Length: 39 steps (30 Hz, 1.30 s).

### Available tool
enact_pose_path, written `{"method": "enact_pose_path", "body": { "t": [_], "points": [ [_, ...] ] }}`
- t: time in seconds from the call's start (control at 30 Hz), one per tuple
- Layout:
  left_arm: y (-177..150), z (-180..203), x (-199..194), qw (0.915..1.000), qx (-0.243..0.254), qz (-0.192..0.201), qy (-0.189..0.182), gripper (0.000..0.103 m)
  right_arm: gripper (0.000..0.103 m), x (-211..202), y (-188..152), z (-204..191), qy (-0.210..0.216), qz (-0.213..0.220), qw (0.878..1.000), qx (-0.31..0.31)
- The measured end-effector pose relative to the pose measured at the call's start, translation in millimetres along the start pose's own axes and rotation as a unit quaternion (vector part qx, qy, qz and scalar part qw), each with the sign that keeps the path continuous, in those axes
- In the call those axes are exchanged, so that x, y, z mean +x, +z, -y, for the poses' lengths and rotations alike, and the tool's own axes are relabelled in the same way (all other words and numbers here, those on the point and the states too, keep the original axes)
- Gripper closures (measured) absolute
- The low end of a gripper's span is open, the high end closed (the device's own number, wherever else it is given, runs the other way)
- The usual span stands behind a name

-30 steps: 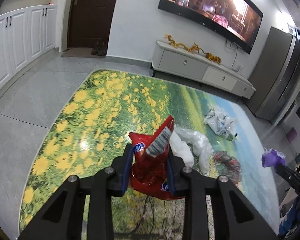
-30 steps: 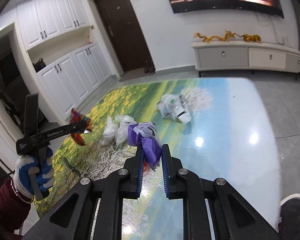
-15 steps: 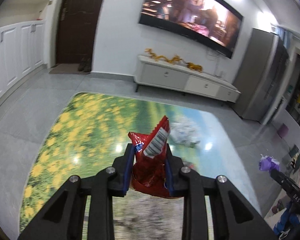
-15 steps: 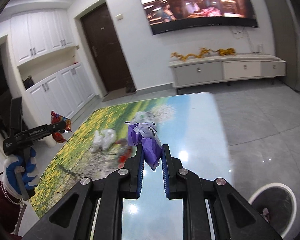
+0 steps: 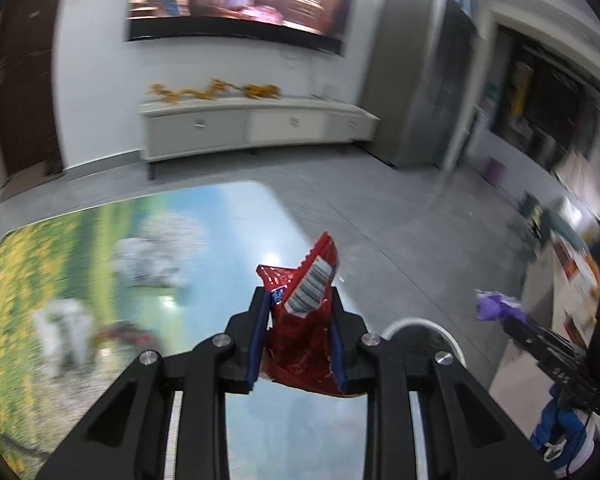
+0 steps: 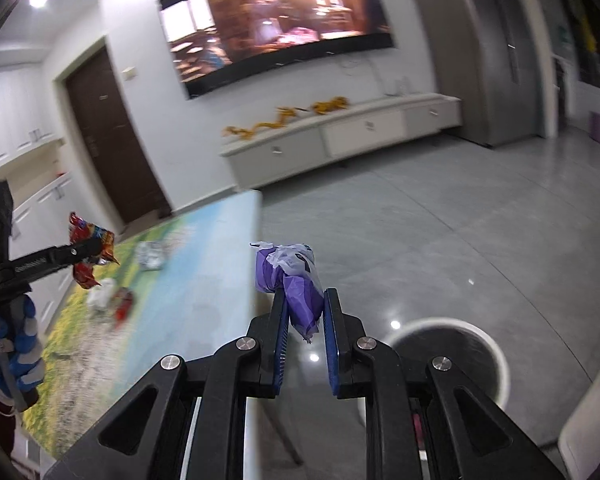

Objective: Collect trash
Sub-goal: 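Carry both items over the bin and open both tools to drop them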

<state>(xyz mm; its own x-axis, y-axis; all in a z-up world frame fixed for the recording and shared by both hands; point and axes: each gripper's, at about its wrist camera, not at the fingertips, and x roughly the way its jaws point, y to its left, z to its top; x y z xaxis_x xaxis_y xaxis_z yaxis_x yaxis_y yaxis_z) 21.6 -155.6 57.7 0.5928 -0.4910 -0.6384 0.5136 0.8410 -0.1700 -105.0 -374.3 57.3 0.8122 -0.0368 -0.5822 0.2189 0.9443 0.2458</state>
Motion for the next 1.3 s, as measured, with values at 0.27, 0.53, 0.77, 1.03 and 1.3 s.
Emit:
{"method": "enact_pose_path", "body": {
  "t": [0.27,0.53,0.77,1.03,1.3],
  "points": [
    [-11,107,74,0.9921,0.076,-0.083,-0.057,0.077,0.087,20,-31,73,-0.053,-0.044,0.996,0.057],
    [-26,174,148,0.9779,0.103,-0.165,-0.077,0.076,0.086,56,-59,123,-0.073,-0.097,0.988,0.100],
    [-39,195,191,0.9686,0.096,-0.216,-0.078,0.075,0.085,77,-65,145,-0.086,-0.127,0.982,0.114],
    [-49,203,217,0.9612,0.088,-0.249,-0.081,0.053,0.079,90,-70,147,-0.094,-0.151,0.978,0.105],
    [-49,209,218,0.9573,0.085,-0.258,-0.100,0.043,0.055,92,-69,150,-0.112,-0.163,0.975,0.103]
  ]
}}
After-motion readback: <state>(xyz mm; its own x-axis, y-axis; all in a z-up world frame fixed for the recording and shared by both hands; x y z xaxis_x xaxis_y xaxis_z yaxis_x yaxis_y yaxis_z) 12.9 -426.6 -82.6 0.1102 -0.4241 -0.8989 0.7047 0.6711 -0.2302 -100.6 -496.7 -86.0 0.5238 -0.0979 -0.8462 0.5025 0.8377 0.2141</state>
